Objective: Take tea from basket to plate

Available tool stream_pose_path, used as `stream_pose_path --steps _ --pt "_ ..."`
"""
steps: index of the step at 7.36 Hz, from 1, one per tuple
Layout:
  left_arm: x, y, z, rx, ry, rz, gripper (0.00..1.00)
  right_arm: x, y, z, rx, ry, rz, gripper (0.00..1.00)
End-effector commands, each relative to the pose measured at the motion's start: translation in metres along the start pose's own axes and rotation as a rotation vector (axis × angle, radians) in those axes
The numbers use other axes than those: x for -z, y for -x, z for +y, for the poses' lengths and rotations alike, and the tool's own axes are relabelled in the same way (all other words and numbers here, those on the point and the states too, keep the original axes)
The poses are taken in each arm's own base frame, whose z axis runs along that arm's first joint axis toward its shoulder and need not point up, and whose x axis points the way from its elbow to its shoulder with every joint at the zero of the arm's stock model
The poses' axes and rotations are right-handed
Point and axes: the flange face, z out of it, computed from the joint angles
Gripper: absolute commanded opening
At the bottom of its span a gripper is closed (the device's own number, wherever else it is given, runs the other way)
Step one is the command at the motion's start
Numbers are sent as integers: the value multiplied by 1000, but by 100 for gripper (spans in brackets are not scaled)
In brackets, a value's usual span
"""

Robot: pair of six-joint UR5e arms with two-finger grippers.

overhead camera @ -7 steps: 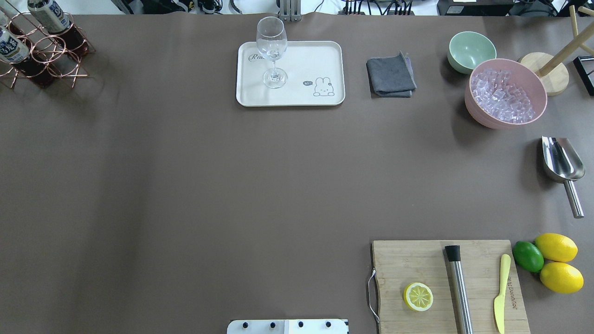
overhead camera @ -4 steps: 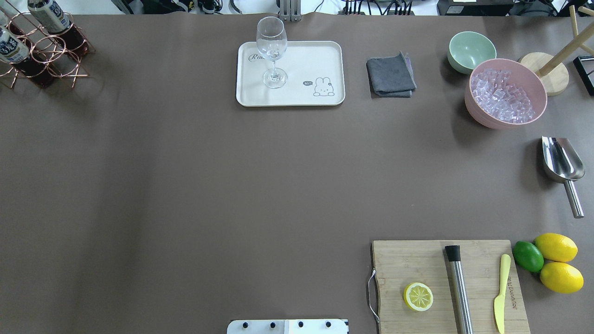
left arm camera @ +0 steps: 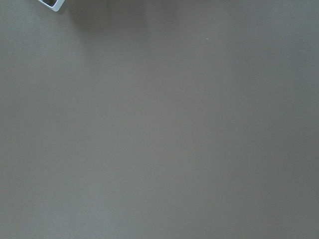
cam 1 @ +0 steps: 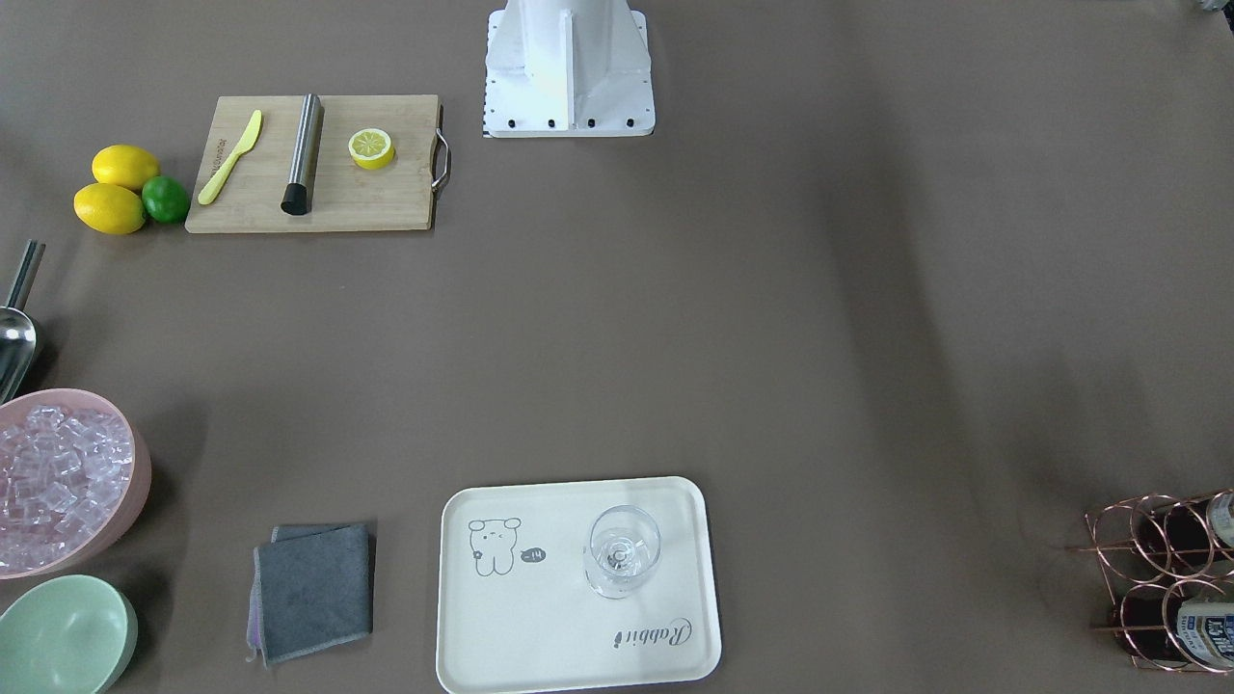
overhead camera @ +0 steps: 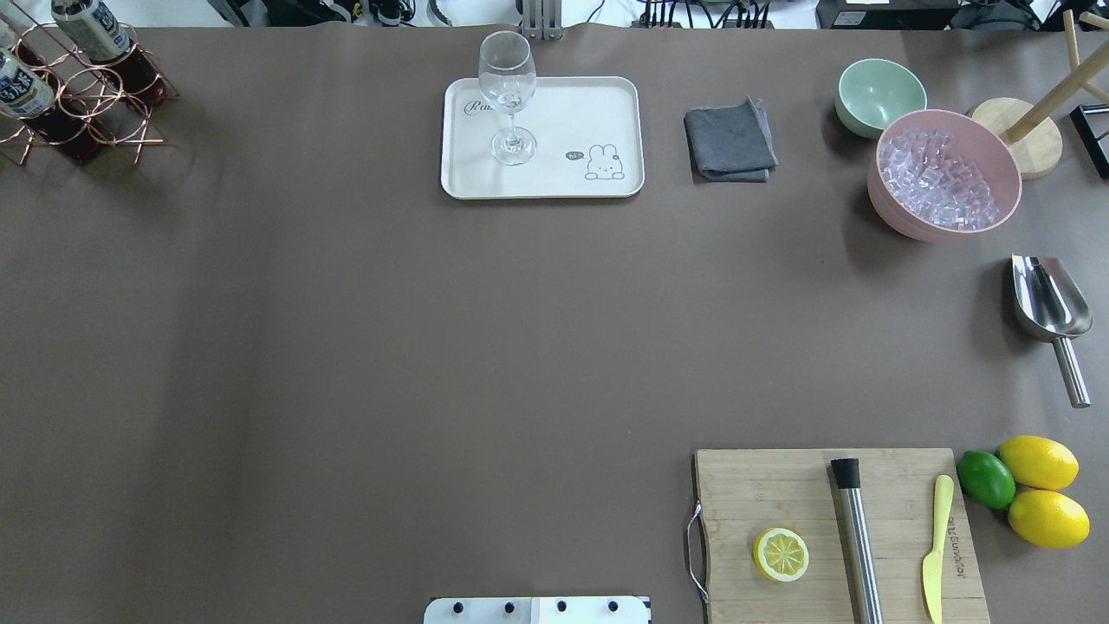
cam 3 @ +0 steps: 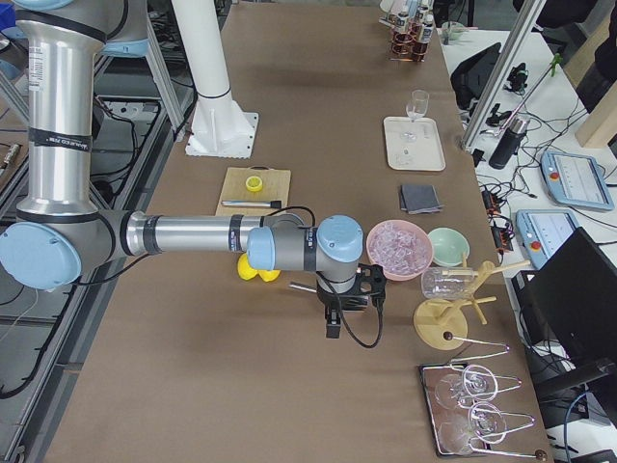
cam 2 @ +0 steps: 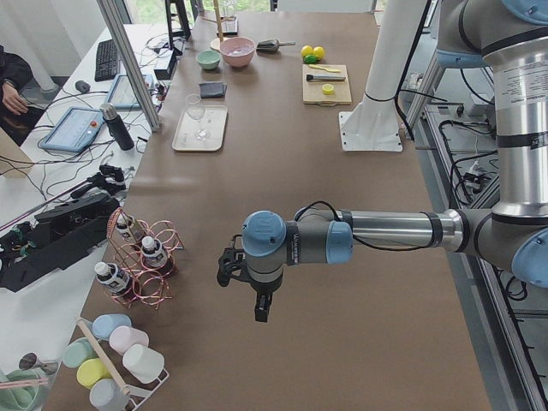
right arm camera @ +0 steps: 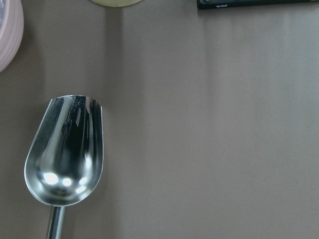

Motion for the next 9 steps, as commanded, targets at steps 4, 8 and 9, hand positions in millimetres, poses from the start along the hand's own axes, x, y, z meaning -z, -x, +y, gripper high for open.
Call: stream_pose_path --steps 4,8,9 --pt "13 3 -88 72 -107 -7 98 2 -2 0 -4 -4 0 100" --pt "59 -38 -131 292 -191 36 98 1 -3 0 -14 -2 5 100" --pt "70 -48 -144 376 -212 51 98 -1 -5 1 -21 2 6 100"
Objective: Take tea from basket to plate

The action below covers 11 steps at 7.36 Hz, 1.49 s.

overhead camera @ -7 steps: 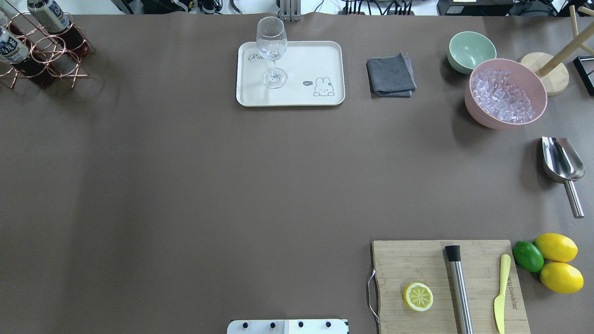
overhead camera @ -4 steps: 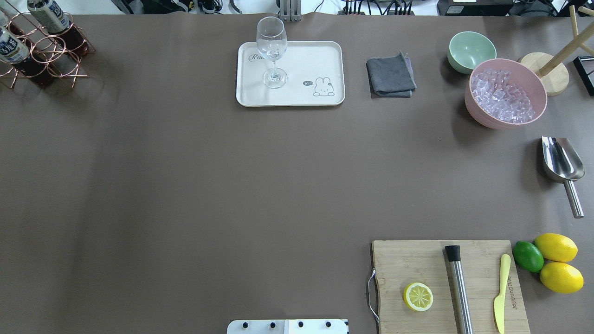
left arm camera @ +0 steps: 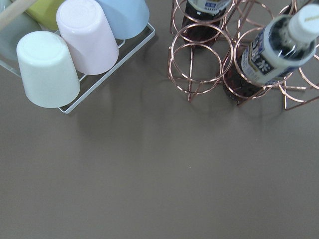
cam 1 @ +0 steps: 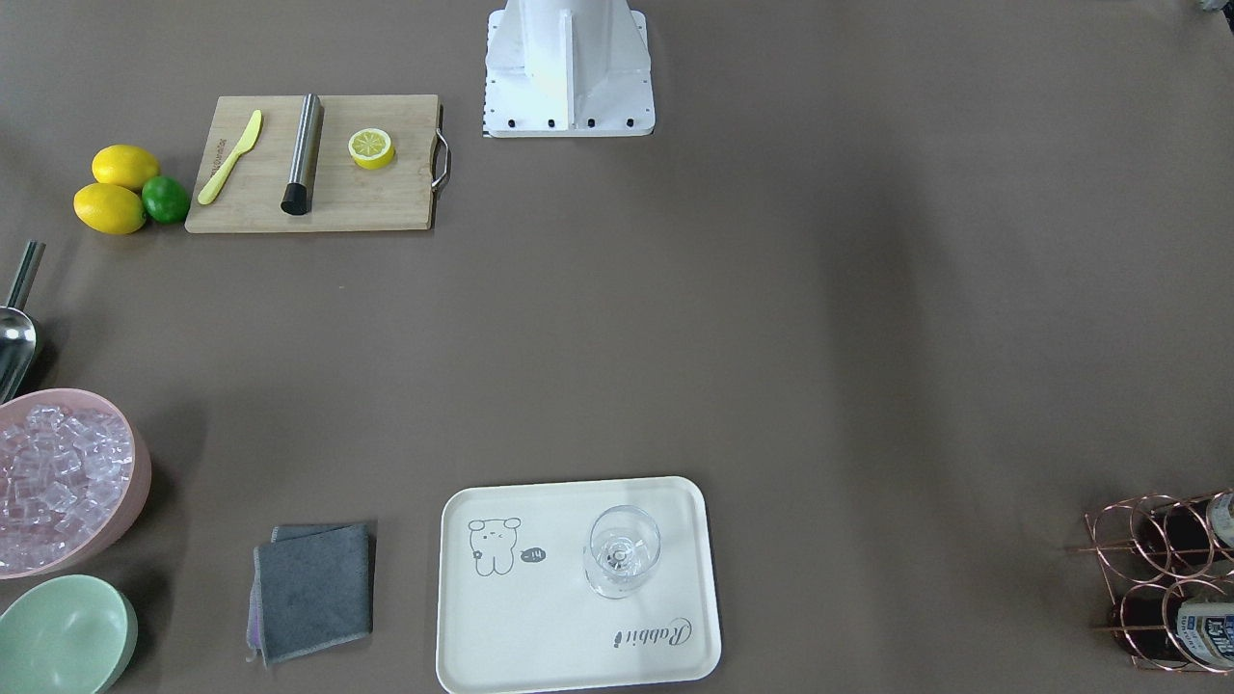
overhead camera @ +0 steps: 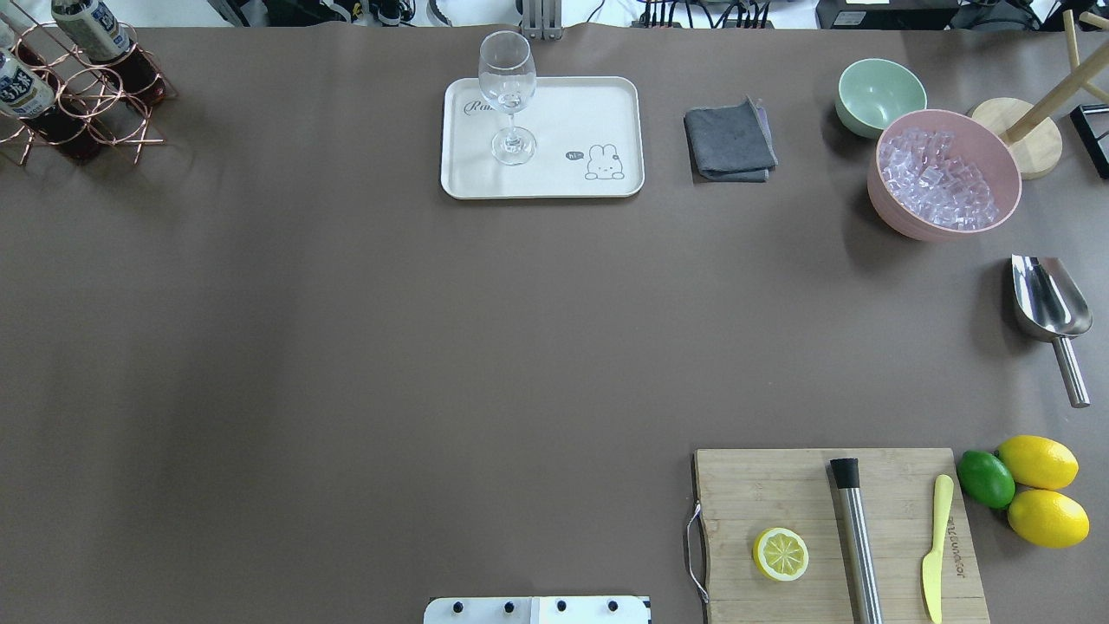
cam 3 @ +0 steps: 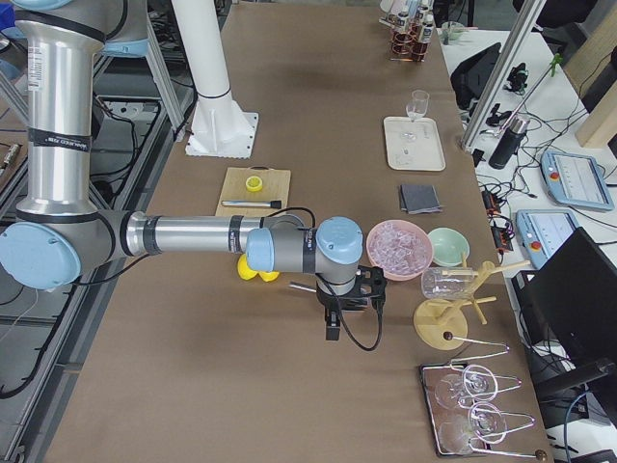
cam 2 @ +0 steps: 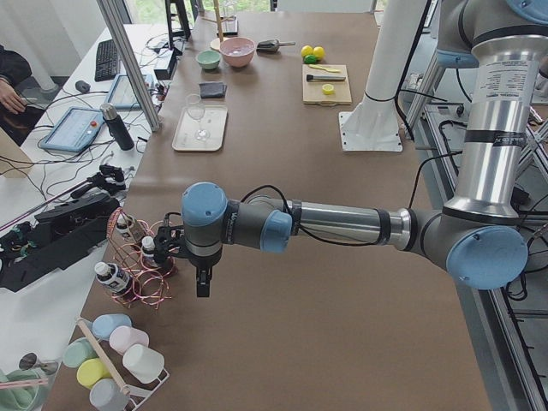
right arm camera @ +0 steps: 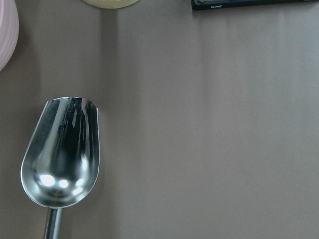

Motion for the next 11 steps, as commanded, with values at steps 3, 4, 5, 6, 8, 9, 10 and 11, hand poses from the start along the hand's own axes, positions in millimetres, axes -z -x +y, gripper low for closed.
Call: stream_pose_path --steps 3,4,5,6,8,9,10,11 --pt "46 -63 -57 493 -97 64 98 -3 -12 7 -34 6 5 100" --pt "47 -82 -91 800 -120 116 98 -2 -13 8 -37 5 2 100" --pt "41 -82 -109 956 -161 190 98 2 -13 7 -39 -4 -2 100" --pt "32 -74 -114 1063 -187 255 97 3 -17 8 -48 -6 -4 100" --pt "28 -94 -137 1197 -268 255 97 6 -16 7 -43 -12 -7 100" --pt "19 -128 -163 1282 -277 259 97 7 -15 7 -39 -15 -5 100" --pt "17 -147 -177 1371 -311 266 97 10 -12 5 -32 -23 -5 100" --pt "14 -159 -182 1390 -327 268 97 13 -10 3 -29 -28 -5 100"
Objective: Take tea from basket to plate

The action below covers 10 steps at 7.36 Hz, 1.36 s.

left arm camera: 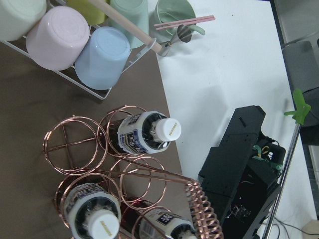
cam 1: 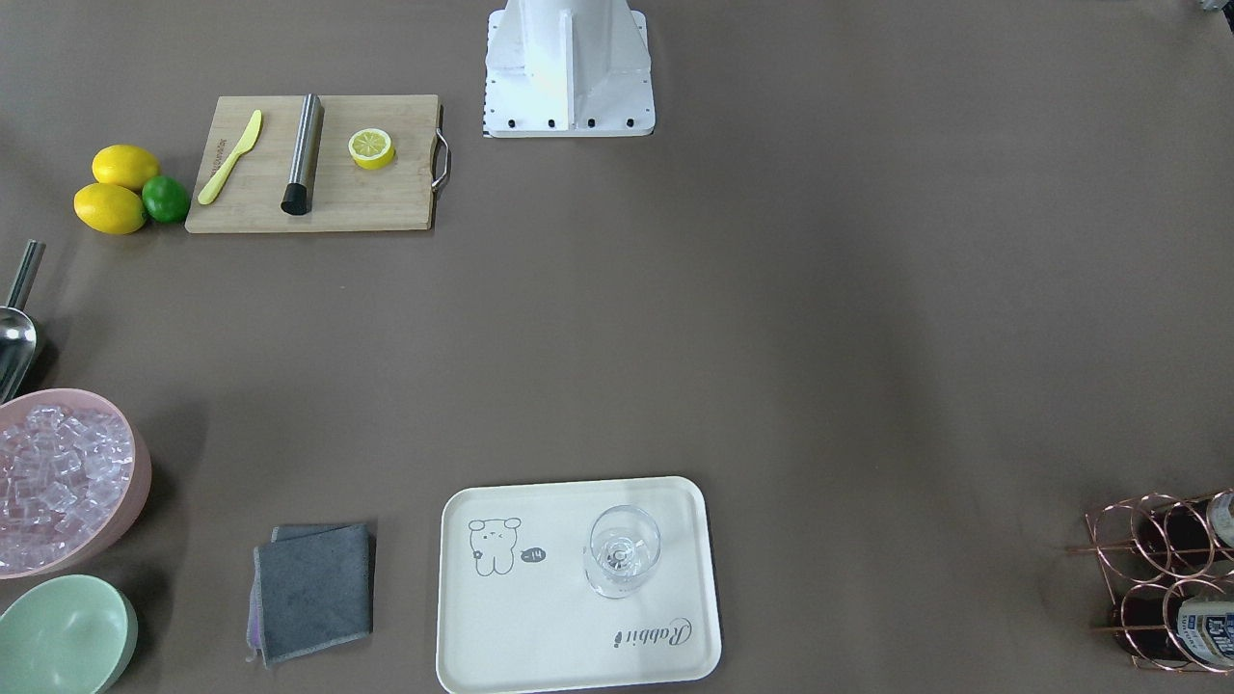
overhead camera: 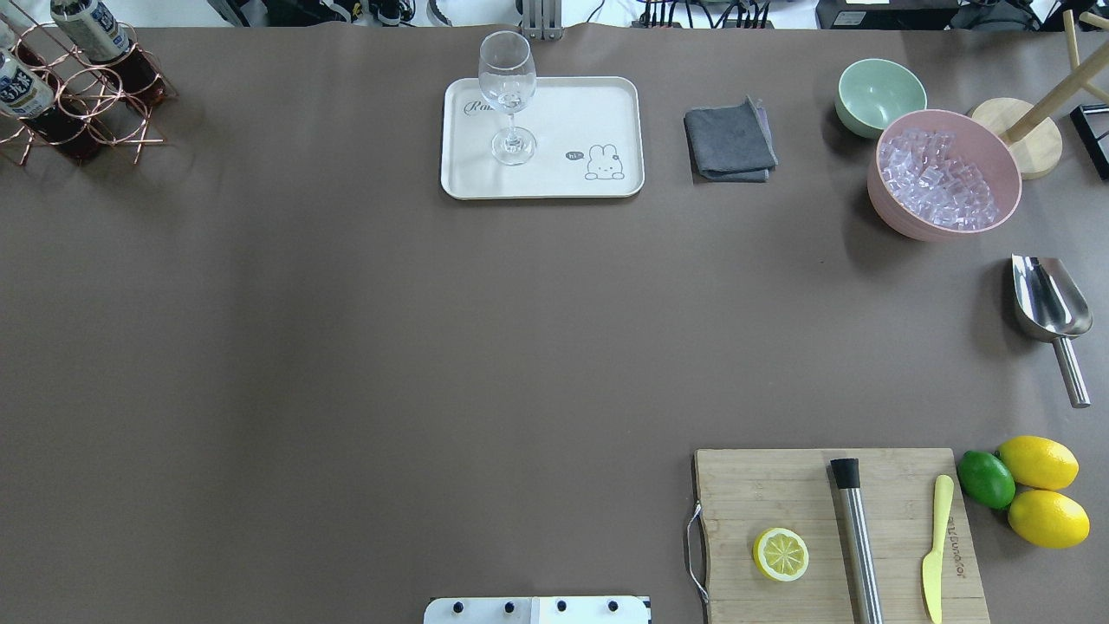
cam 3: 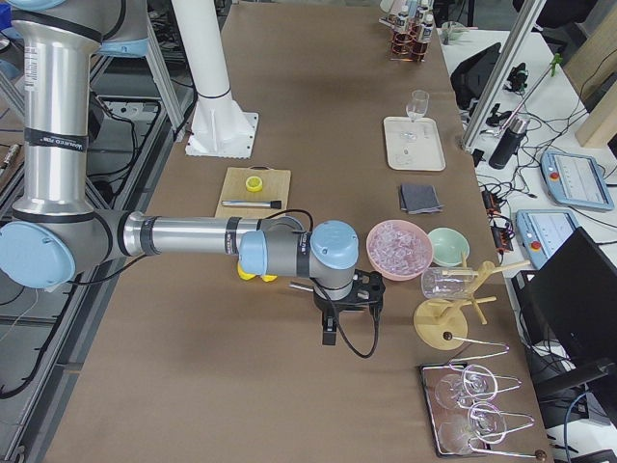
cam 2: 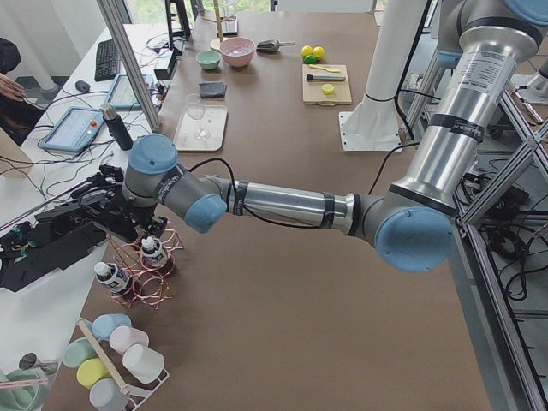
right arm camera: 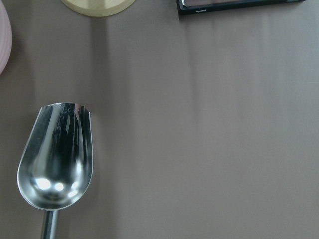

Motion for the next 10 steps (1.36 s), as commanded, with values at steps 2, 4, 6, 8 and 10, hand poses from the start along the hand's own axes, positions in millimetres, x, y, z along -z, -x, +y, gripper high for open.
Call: stream_pose_path --steps 2,4,6,8,10 --pt "-22 -25 20 99 -44 7 94 18 41 -17 82 -37 -6 100" --pt "-28 -15 13 86 -39 14 92 29 93 -32 177 -51 -85 100" --pt "-31 -6 7 85 -39 15 83 33 177 -35 361 -69 -147 100" --pt "-32 -6 9 95 -38 15 45 32 266 -44 590 -128 -212 100" --pt "-28 -9 12 102 -33 24 0 39 349 -42 819 -202 -353 100"
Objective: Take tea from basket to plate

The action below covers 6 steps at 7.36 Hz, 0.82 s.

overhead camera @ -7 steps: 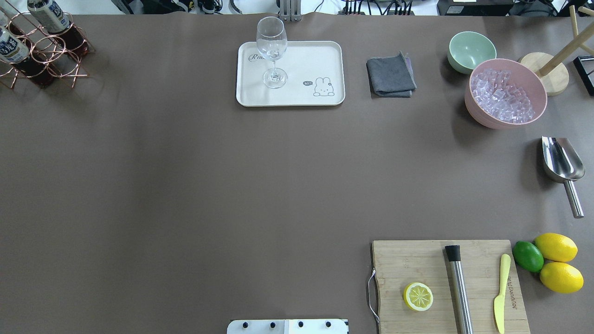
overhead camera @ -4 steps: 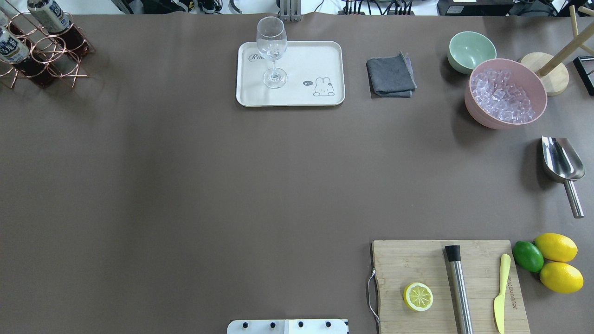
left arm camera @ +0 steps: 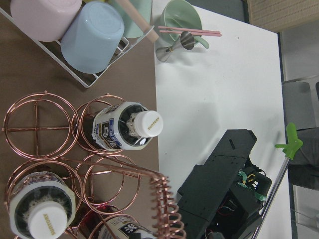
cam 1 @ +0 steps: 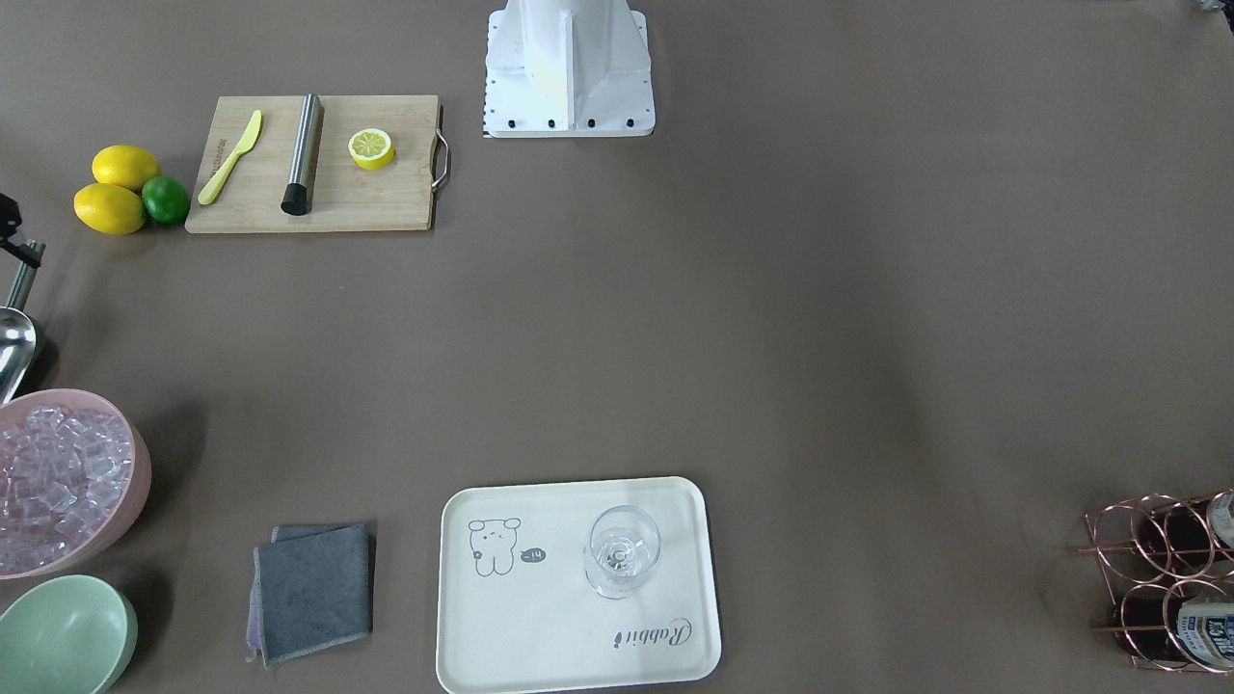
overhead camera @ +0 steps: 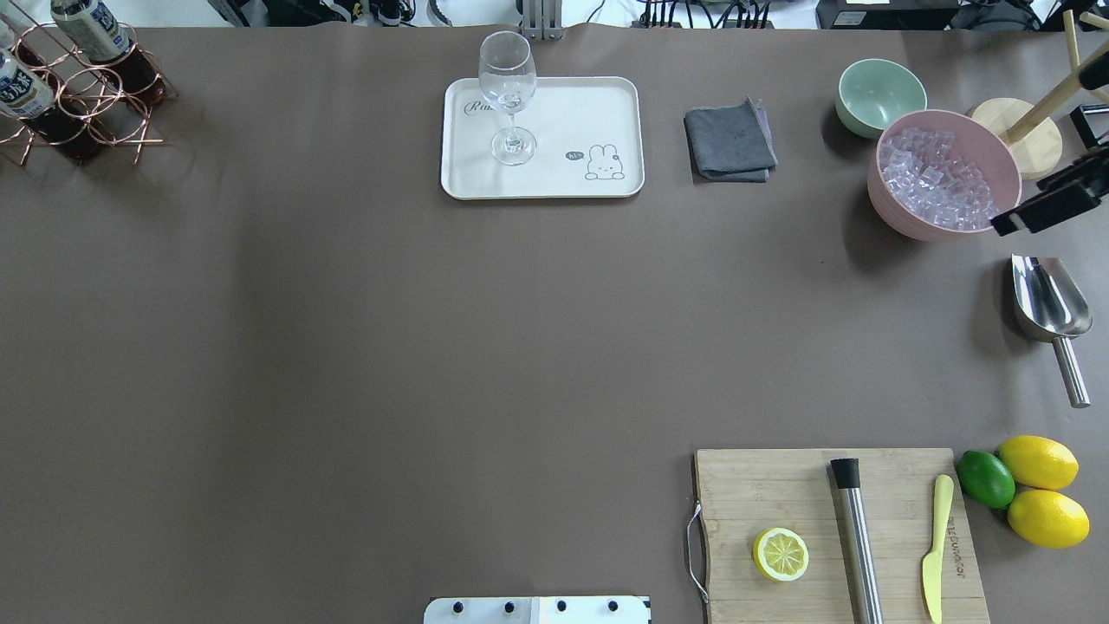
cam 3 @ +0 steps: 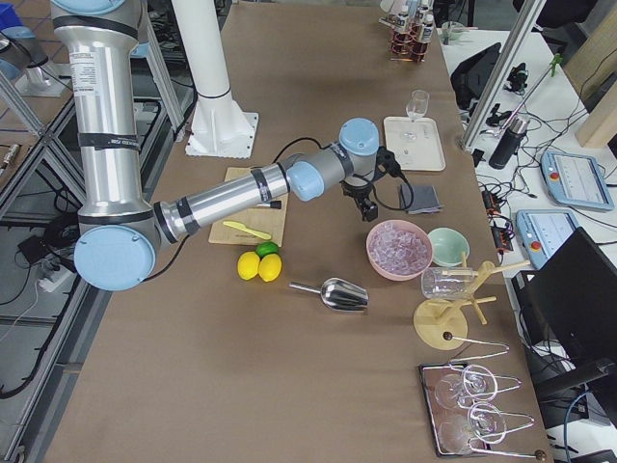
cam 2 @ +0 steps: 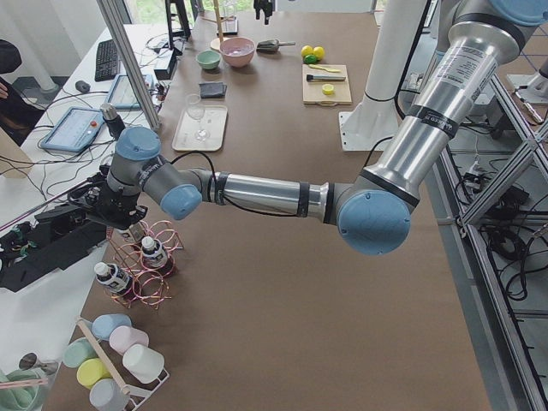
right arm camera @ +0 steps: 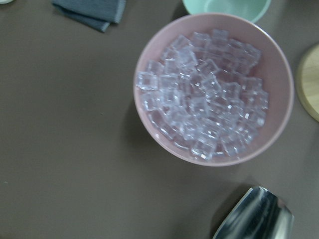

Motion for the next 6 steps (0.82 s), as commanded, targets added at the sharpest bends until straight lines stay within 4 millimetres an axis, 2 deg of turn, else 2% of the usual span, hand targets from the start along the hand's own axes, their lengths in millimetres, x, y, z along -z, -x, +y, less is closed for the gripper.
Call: stream_pose_path --steps 1,2,3,4,5,6 --pt "10 -5 7 1 15 15 0 -25 104 -63 323 -111 -152 100" --pt "22 -10 15 10 36 26 0 -29 149 -88 441 -162 -202 100" --pt "38 -15 36 6 53 44 0 -27 187 -108 525 -216 -244 100" --pt "64 -20 64 44 68 38 0 -22 223 -124 476 -249 -300 100" --pt "100 -13 104 100 108 27 0 -29 271 -134 483 -307 -381 100" --pt "140 20 151 101 120 -7 0 -40 292 -139 559 -407 -403 100"
